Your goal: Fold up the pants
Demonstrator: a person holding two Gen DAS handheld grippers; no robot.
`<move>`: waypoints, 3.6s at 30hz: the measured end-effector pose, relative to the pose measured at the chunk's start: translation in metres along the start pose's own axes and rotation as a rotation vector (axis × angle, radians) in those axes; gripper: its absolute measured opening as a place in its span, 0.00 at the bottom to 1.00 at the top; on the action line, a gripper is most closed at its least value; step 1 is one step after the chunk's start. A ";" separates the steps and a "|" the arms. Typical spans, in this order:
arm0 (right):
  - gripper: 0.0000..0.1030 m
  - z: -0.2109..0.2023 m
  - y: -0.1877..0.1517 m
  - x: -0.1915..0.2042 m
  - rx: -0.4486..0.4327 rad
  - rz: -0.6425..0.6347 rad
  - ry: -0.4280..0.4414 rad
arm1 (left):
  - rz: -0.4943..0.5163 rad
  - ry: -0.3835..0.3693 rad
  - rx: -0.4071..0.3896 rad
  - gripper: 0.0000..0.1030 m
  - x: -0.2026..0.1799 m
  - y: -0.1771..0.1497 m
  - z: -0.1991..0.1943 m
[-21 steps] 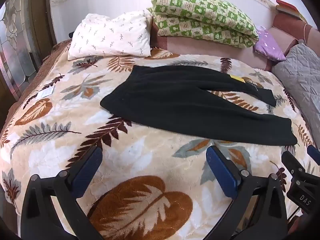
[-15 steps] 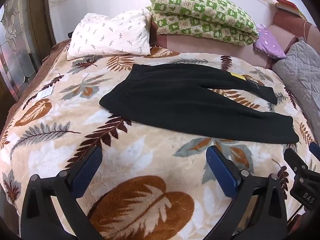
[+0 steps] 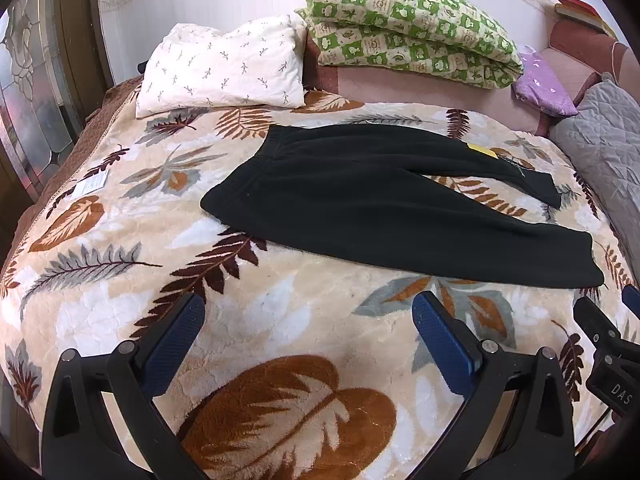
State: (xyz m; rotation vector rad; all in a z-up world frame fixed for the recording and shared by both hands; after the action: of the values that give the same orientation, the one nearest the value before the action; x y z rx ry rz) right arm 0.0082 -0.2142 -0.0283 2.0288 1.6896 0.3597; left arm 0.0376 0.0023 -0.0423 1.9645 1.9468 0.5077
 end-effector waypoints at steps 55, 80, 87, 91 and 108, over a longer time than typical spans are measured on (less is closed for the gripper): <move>1.00 0.010 0.000 -0.003 0.015 0.011 0.020 | -0.005 0.015 0.017 1.00 0.001 0.000 0.007; 1.00 0.020 0.010 -0.007 0.059 0.015 0.075 | 0.014 0.023 0.076 1.00 -0.003 0.018 0.020; 0.99 0.020 0.042 -0.032 0.084 0.042 0.207 | 0.024 -0.019 0.179 1.00 0.000 0.055 0.031; 0.99 0.028 0.076 -0.063 0.108 0.105 0.296 | 0.050 -0.017 0.229 1.00 0.002 0.088 0.040; 0.97 0.134 0.208 -0.192 0.187 0.363 0.444 | 0.015 0.014 0.365 1.00 0.035 0.234 0.106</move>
State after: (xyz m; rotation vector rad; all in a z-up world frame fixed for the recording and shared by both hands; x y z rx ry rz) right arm 0.2102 -0.4535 -0.0174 2.5449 1.6334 0.8567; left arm 0.2940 0.0362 -0.0256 2.1927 2.1578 0.1765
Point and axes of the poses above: each gripper's, at about its wrist camera, not at the fingertips, and z roughly the way its jaws point, x to its left, y to its top, the point moved 4 cm from there along z, roughly the way its jaws point, and after that the axes turned 15 degrees about x, right-handed, at the moved point
